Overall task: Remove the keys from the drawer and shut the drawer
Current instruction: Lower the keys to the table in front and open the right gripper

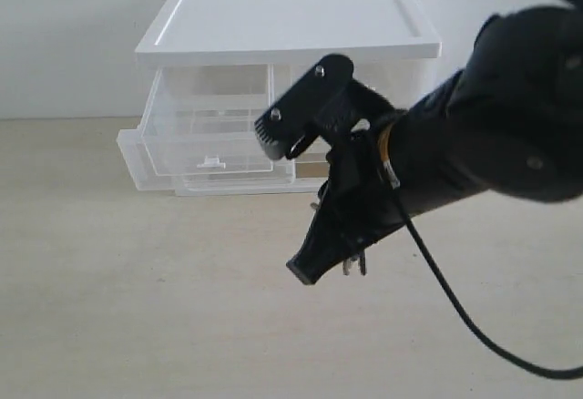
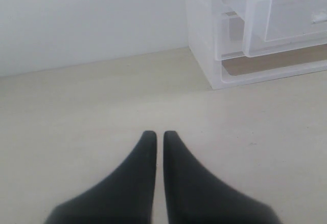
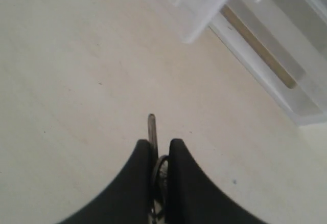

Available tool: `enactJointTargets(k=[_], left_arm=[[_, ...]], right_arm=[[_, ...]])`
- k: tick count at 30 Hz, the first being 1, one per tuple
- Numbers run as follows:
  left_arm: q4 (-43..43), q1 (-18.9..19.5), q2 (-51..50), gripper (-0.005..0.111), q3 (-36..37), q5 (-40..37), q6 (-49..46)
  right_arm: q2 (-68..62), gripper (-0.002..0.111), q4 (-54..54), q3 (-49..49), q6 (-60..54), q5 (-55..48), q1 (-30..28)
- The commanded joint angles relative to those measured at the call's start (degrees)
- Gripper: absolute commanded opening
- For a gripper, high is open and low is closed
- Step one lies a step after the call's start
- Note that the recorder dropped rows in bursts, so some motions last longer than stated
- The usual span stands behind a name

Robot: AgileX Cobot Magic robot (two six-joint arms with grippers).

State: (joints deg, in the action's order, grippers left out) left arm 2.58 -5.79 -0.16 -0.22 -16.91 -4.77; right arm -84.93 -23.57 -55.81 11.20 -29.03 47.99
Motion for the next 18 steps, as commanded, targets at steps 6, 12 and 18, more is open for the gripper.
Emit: enactJointTargets(k=[6,12,18], left_arm=[[-0.4,-0.1,0.2,0.004,0.2,-0.1,0.1],[-0.4,-0.1,0.2,0.004,0.2,-0.1,0.1],[-0.4,-0.1,0.2,0.004,0.2,-0.1,0.1]], right_arm=[[-10.6,0.0,-0.3,4.2,-0.5,17.9,-0.2],[-16.4,0.0,-1.3,1.1,-0.9,22.8,-1.8],[-18.0,0.0,-1.3,-0.5,-0.6,23.2,-2.8]])
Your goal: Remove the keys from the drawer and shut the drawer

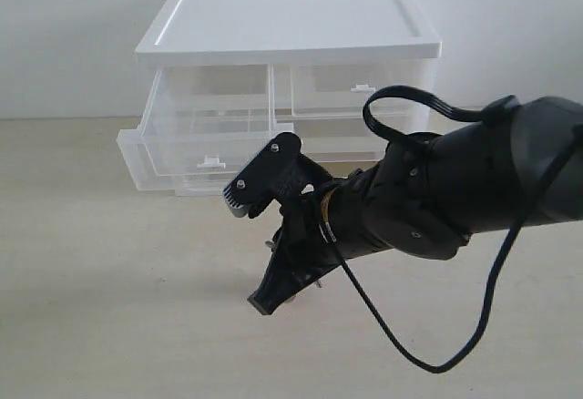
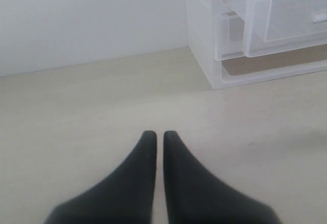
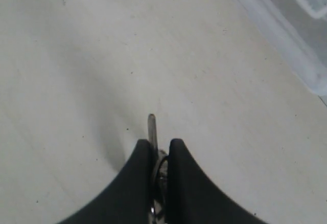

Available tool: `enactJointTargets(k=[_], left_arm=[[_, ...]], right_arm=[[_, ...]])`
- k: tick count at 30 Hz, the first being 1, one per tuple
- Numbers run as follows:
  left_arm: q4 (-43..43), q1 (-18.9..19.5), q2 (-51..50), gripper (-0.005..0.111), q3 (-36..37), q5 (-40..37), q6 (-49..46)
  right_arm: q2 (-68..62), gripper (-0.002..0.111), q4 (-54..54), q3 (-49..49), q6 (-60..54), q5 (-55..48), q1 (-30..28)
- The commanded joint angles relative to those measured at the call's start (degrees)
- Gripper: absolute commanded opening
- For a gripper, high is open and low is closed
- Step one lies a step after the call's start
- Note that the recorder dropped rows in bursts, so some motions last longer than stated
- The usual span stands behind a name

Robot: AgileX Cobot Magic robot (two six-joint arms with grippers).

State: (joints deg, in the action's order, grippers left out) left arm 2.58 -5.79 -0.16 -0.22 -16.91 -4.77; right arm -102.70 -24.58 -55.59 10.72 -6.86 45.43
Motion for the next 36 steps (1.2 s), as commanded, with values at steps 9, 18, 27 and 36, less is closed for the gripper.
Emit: enactJointTargets(k=[9,18,27,36], left_arm=[[-0.4,-0.1,0.2,0.004,0.2,-0.1,0.1],[-0.4,-0.1,0.2,0.004,0.2,-0.1,0.1],[-0.4,-0.1,0.2,0.004,0.2,-0.1,0.1],[-0.4,-0.1,0.2,0.004,0.2,-0.1,0.1]], right_arm=[[2.1,0.048,0.0,-1.3,1.4,-2.8,-0.3],[29.9,0.0,1.3,3.1,1.7,-7.3,3.9],[61.7,0.0,1.8,15.3,5.5,-3.2,4.5],[81.8,0.0,3.8,18.6,12.2,-8.4,4.5]])
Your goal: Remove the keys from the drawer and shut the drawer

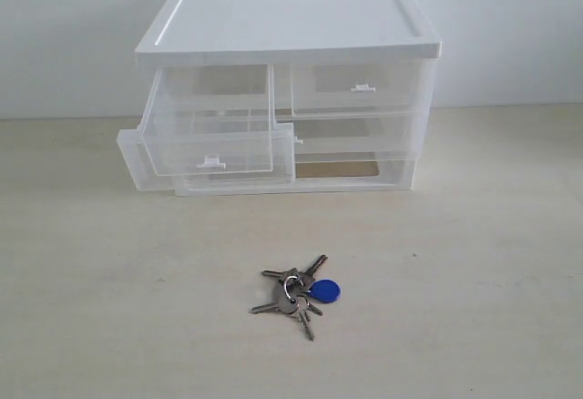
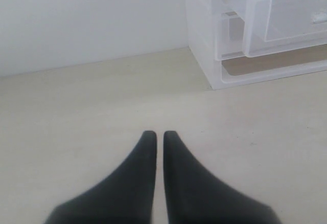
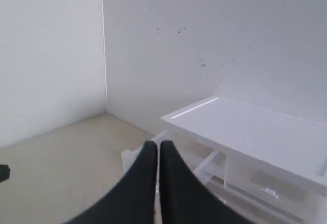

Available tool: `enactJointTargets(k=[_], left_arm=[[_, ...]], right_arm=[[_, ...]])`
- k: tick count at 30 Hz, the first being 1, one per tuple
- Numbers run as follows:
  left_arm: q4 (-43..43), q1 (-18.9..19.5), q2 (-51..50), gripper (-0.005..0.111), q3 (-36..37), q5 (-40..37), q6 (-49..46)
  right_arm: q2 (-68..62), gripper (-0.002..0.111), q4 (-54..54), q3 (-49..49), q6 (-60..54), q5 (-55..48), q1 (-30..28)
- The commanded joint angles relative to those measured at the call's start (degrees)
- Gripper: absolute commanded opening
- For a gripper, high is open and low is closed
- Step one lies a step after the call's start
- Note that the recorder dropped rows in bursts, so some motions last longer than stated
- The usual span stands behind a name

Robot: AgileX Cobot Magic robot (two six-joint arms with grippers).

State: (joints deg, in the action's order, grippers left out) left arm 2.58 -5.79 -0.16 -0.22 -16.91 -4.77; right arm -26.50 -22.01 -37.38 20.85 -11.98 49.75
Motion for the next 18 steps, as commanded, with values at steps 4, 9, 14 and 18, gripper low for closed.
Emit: enactJointTargets(k=[4,9,14,18], left_arm=[[-0.4,-0.1,0.2,0.004,0.2,-0.1,0.1],[-0.4,-0.1,0.2,0.004,0.2,-0.1,0.1],[-0.4,-0.1,0.2,0.004,0.2,-0.1,0.1],[-0.4,-0.1,0.2,0.004,0.2,-0.1,0.1]], right_arm=[[10.2,0.0,1.2,0.4,1.9,-3.1,0.1],[15.1,0.0,1.1,0.4,-3.9,-1.3,0.1],[17.2,0.0,-0.5,1.5,-6.2,2.9,0.1],[17.4,0.0,-6.9,7.4,-6.4,17.7,-4.6]])
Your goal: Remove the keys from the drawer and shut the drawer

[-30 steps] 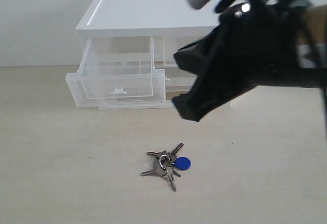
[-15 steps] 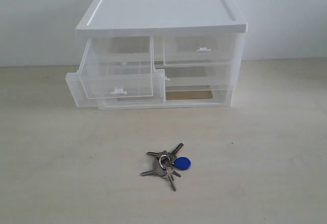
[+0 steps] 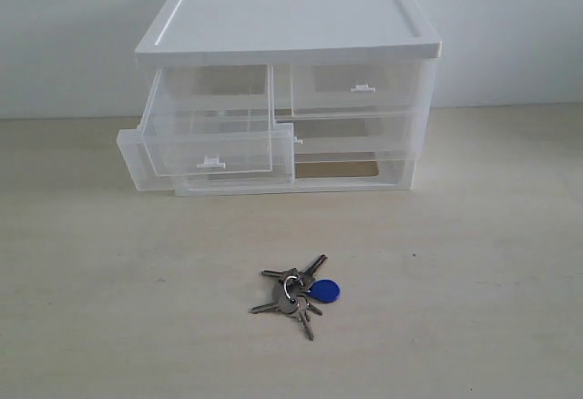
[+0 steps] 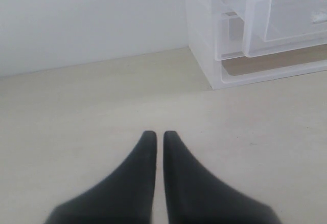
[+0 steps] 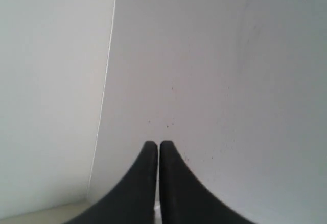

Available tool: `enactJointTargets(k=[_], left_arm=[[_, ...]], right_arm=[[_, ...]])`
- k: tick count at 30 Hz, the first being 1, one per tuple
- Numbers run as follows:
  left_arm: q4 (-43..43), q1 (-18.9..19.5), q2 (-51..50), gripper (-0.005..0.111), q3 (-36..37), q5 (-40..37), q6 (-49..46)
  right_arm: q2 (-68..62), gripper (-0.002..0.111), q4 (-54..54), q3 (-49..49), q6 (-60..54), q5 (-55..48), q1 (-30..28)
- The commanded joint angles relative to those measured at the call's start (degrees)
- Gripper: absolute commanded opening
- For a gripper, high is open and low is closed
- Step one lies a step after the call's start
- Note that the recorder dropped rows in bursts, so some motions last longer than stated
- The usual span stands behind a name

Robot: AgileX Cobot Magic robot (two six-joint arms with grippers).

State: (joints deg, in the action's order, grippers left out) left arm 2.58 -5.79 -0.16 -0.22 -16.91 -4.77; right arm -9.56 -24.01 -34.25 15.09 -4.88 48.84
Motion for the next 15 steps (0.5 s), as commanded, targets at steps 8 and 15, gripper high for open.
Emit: enactJointTargets(k=[8,15], left_arm=[[-0.4,-0.1,0.2,0.004,0.2,-0.1,0.1],[-0.4,-0.1,0.2,0.004,0.2,-0.1,0.1]], right_arm=[[0.3,0.0,2.0,10.7,-0.2,12.5,-26.5],[0.3,0.0,11.0,17.9,-6.9,9.5,-38.8]])
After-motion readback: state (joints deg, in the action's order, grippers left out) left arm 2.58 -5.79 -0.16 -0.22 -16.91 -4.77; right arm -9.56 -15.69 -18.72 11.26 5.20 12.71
